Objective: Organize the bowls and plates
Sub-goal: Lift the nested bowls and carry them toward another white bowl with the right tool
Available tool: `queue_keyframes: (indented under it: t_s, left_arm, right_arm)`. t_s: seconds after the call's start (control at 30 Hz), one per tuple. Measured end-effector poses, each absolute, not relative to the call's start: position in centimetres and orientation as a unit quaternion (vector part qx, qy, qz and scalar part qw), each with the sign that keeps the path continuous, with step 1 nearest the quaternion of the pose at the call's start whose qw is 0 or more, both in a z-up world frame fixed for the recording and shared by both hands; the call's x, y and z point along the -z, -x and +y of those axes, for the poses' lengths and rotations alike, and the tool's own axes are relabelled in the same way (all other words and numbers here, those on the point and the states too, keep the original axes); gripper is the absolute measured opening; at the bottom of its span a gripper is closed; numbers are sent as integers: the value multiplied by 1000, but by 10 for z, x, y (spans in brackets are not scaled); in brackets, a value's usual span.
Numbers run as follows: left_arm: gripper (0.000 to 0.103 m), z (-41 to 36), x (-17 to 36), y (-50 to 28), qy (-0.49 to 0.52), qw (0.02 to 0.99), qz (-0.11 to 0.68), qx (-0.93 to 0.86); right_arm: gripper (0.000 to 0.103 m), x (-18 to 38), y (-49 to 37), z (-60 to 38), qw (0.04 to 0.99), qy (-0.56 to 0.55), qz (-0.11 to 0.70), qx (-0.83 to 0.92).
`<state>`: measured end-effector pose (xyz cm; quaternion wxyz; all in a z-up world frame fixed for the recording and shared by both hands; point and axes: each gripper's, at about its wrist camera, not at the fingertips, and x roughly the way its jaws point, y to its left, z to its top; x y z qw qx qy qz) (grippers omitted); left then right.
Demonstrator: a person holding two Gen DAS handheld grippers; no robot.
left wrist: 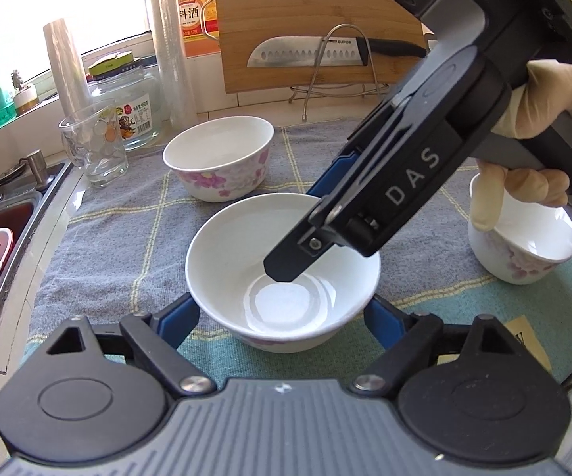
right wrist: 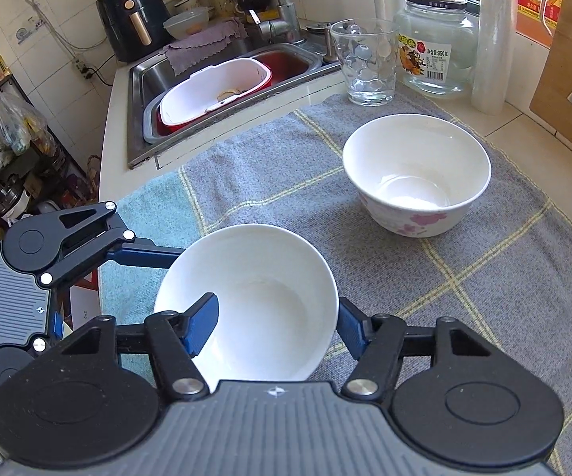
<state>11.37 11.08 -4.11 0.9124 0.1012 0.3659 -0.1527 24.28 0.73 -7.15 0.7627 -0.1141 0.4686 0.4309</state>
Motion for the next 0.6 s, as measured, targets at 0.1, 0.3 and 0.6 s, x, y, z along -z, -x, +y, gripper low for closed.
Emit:
queue_keyframes:
  t_s: [0.1, 0.3, 0.6]
  left_arm:
    - [89, 111, 40, -114, -104, 910, 368, 158]
    - [89, 112, 35, -112, -97, 908, 371, 169]
    - [89, 102, 18, -106, -103, 908, 360, 186]
  right_arm:
    - [70, 71, -241, 7, 764, 114, 469, -427]
    - [70, 66, -237, 3, 768, 105, 470, -422]
    - [70, 47, -226, -15, 778, 98, 461, -415]
